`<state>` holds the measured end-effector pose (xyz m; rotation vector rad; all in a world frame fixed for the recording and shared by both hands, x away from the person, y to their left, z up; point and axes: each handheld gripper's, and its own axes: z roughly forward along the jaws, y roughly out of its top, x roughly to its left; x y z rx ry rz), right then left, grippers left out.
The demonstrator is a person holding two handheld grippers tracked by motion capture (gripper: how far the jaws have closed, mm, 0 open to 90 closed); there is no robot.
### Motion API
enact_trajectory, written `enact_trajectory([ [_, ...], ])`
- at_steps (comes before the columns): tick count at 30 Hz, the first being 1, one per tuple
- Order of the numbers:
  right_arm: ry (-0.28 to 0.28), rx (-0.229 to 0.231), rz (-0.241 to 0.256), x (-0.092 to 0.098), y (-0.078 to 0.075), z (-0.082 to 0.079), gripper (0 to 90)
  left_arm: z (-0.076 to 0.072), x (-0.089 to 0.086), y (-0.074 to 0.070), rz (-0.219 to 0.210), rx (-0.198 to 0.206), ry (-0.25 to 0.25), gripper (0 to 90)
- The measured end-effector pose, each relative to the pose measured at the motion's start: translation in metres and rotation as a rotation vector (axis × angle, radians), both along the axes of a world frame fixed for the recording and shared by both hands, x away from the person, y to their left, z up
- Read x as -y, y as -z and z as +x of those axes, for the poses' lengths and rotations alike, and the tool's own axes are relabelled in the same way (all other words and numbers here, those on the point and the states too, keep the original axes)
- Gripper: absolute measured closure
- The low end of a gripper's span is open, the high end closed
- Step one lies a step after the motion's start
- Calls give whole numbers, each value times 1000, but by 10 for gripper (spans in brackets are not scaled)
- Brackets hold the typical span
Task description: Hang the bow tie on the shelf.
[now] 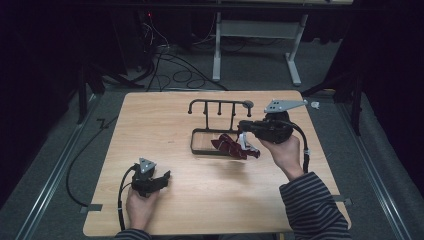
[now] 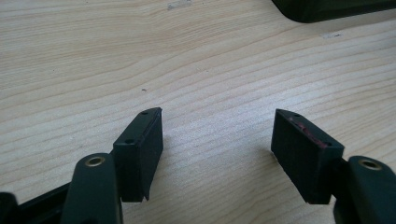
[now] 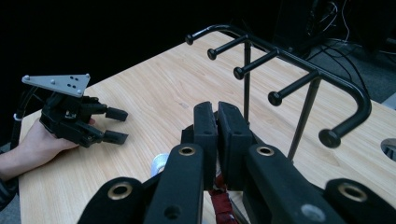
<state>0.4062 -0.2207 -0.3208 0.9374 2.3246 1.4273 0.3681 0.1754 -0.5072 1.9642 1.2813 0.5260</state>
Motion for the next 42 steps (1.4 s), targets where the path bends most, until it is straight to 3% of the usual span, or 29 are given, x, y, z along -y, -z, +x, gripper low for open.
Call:
enact_trajectory([
  [42, -39, -6, 7, -27, -14, 37, 885, 0, -1, 0, 0, -2, 2, 346],
])
